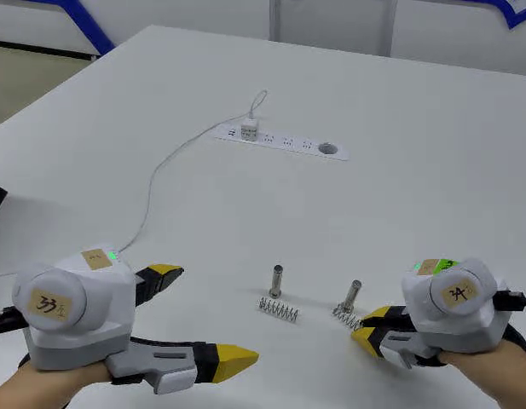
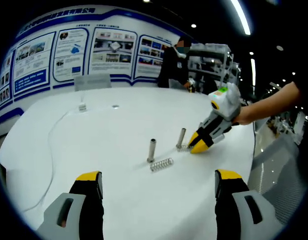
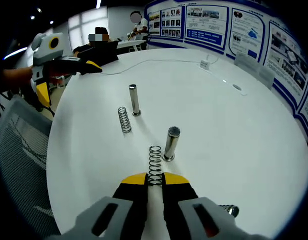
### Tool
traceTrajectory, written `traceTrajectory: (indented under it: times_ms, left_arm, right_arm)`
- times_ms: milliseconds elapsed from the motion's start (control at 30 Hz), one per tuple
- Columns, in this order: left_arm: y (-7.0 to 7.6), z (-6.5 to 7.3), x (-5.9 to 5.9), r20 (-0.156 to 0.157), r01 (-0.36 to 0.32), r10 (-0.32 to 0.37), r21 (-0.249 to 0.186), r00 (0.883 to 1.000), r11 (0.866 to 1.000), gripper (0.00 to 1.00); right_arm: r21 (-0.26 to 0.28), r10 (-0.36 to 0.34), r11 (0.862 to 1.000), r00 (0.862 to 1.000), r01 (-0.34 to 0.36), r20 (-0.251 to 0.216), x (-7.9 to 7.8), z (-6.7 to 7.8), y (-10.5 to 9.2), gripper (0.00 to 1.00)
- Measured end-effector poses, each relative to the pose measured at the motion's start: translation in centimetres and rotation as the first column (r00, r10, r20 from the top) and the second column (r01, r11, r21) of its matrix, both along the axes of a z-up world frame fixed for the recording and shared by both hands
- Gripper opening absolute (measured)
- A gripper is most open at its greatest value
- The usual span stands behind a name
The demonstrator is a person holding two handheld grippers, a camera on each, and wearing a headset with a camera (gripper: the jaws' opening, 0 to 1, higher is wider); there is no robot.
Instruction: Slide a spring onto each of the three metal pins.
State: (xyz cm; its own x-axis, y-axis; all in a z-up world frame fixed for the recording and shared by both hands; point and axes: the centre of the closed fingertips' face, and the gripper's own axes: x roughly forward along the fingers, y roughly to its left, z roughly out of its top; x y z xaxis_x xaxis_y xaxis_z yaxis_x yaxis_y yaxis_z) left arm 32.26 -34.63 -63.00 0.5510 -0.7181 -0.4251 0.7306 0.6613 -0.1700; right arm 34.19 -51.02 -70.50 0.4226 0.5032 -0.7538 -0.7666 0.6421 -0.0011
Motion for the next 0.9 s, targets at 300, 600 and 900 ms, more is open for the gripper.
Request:
traceTrajectory:
  times_ms: [300, 600, 900]
  left_arm:
    - [0.0, 0.0, -0.3, -0.005, 0.012, -0.012, 0.006, 1.000, 1.000, 0.94]
    - [-0.2, 0.4, -0.2, 0.012, 0.035, -0.036, 0.026, 0.999, 0.999, 0.93]
    - [-1.2, 1.4, -0.1, 0.044, 0.075, -0.077, 0.035, 0.996, 0.997, 0.92]
  right_arm:
    - [-0.016, 0.027, 1.000, 1.000, -0.027, 0.005, -0.6, 0.4, 0.1, 0.11]
    - [-0.011, 0.045, 0.999, 0.998, -0.045, 0.050, -0.8, 3.0, 0.3, 0.11]
    - [0.000, 0.075, 0.997, 0.991, -0.075, 0.114, -1.4, 6.2, 0.5, 0.11]
